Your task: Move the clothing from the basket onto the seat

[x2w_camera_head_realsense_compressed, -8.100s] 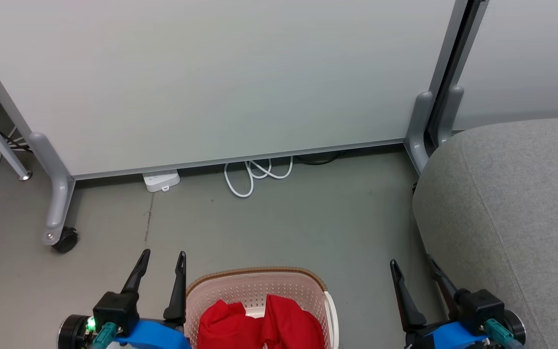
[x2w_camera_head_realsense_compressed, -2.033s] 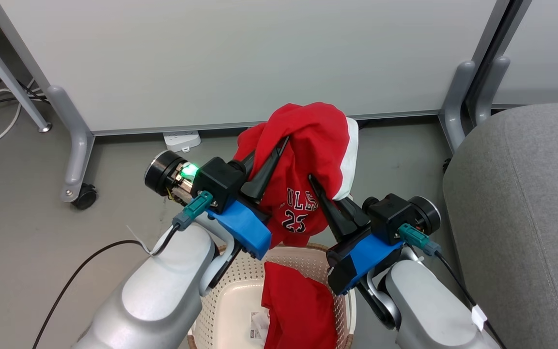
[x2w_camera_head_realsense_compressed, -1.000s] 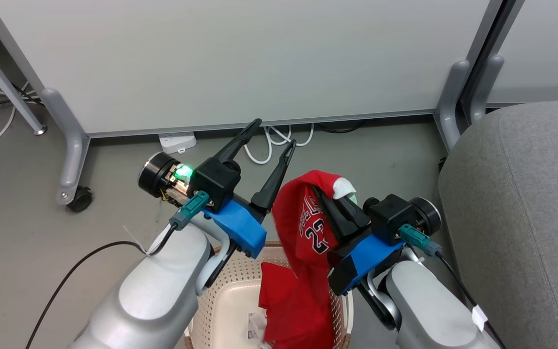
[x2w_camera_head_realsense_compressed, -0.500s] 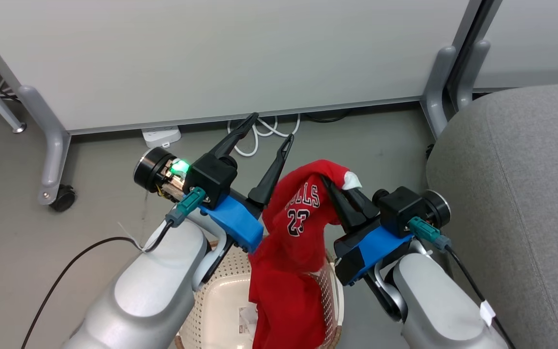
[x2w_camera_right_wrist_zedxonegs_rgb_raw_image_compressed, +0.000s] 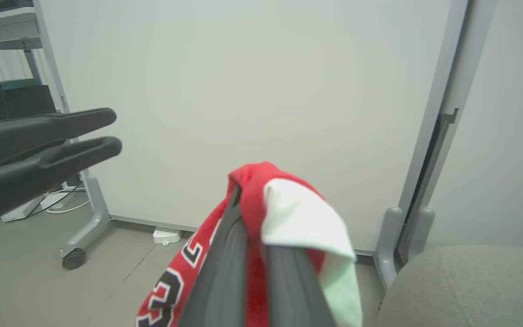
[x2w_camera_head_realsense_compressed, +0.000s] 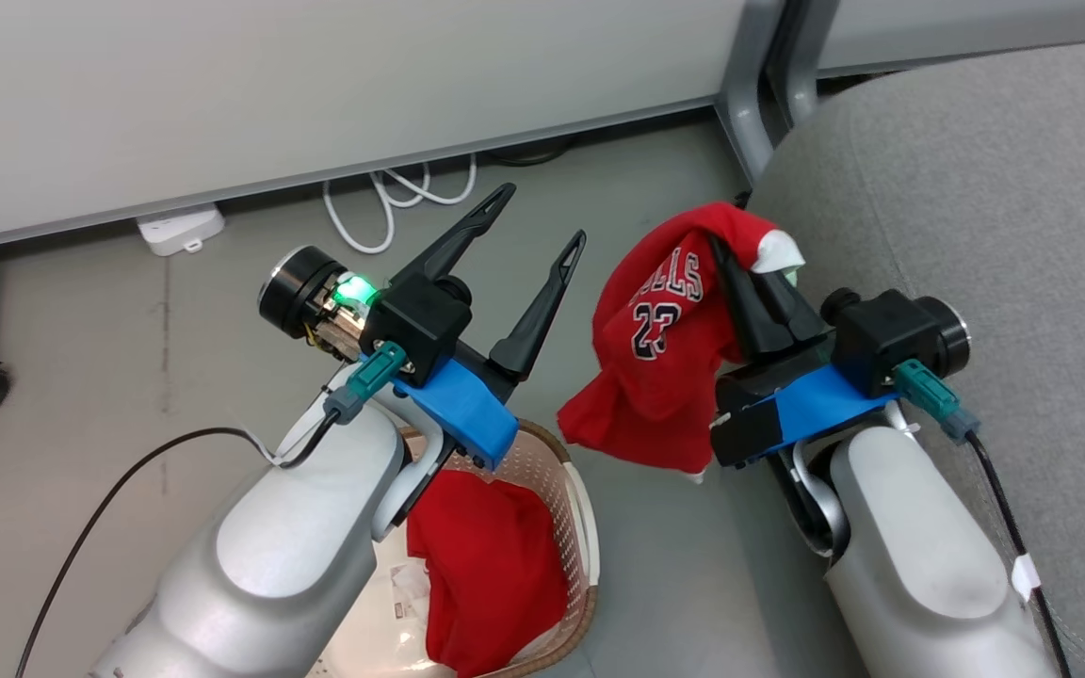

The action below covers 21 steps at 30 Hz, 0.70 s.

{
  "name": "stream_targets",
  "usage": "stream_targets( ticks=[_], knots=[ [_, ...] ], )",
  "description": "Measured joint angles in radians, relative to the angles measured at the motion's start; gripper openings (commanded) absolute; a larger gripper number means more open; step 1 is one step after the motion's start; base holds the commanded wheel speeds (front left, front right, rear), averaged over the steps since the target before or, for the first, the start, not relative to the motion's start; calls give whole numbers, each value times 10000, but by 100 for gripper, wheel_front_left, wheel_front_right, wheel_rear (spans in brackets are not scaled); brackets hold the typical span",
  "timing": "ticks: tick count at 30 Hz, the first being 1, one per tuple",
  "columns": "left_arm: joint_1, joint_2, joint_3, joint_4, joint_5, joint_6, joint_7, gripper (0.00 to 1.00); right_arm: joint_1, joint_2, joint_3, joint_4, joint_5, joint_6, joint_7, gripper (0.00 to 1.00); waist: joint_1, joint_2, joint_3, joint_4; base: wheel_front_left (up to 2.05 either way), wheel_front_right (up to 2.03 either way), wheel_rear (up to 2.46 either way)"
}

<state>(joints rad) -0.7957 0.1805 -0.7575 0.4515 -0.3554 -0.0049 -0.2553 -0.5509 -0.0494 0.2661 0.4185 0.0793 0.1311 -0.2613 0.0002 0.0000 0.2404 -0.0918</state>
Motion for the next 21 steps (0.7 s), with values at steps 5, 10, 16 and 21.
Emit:
stream_targets(
  ticks=[5, 10, 16, 21],
  knots=[
    [-82, -10, -213, -121, 73, -65, 100, 100, 81, -8, -821, -539, -242, 0, -2, 0, -1, 0, 363, -682, 0, 0, 0],
    [-122, -61, -481, -209, 178, -155, 224, 100, 389, -13, -1603, -1081, -387, 0, -2, 0, 0, 0, 666, -1409, 0, 0, 0],
    [-127, -102, -859, -328, 320, -267, 428, 100, 763, -17, -2351, -1609, -355, 0, -2, 0, 0, 0, 989, -2279, 0, 0, 0],
    [-131, -109, -1110, -401, 399, -336, 529, 100, 1064, -19, -2702, -1847, -203, 0, -2, 0, -1, 0, 1245, -2900, 0, 0, 0]
  ],
)
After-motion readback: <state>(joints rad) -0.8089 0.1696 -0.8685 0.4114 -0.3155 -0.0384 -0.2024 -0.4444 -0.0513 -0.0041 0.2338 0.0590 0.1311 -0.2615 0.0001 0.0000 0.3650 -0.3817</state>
